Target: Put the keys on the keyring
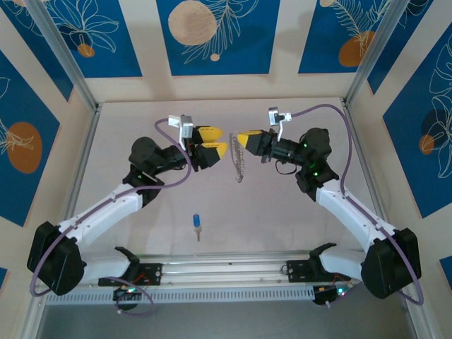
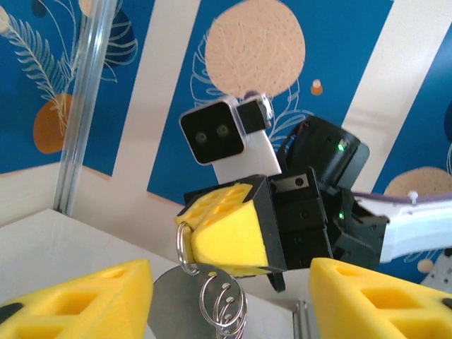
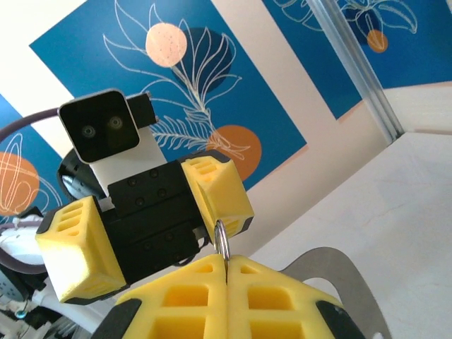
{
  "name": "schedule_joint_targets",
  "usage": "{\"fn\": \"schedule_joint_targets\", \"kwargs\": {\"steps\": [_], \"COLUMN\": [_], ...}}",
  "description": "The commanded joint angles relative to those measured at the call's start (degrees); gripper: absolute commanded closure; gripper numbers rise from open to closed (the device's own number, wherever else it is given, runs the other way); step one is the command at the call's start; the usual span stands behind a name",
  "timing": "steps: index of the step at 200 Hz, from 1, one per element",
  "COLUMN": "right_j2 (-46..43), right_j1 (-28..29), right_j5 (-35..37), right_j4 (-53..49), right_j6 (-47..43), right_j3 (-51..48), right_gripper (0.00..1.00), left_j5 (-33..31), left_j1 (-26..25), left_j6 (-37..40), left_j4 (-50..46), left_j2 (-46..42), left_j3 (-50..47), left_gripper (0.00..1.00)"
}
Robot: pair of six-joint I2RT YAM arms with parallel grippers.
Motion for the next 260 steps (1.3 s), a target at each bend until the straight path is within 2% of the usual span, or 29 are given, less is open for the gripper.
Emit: {"fn": "schedule_joint_targets", "kwargs": {"steps": [1,31,83,111,164,221,260], "right_j2": [-2.6,-4.3,-7.1,-8.5,-8.8,-8.9,-8.2], "right_j1": [0.2,0.4,1.9,3.4,5.5,6.2,6.0], "right_j5": [3.7,4.7,6.3,6.4,5.0,3.8,4.7], "right_j4": [4.4,6.5,10.4,10.2,8.2,2.0,3.0], "right_j6": [1.1,2.3,4.4,3.6,0.8,-4.1,-4.0], "right_j3": [-0.9,-2.2,-3.3,-2.7,-1.0,0.5,0.4], "right_gripper": [1.00,1.00,1.00,1.00,1.00,1.00,1.00], "left_j5": [-4.7,-7.9,-8.9,-9.1,-8.2,-4.5,-3.7], "left_j1": [0.3,0.3,0.1,-0.3,-1.4,-1.5,-1.5], "left_j6": [-0.8,-2.7,-9.7,-11.4,-11.4,-7.2,-7.9], "left_j4": [4.7,7.9,18.1,20.6,21.1,14.1,15.8], "left_j2": [-1.7,-1.1,2.5,3.6,4.1,3.1,4.4], "left_j3": [-1.8,-3.4,-4.3,-4.0,-2.0,0.8,1.1], "left_gripper": [0.35,0.32,0.29,0.29,0.29,0.29,0.33]}}
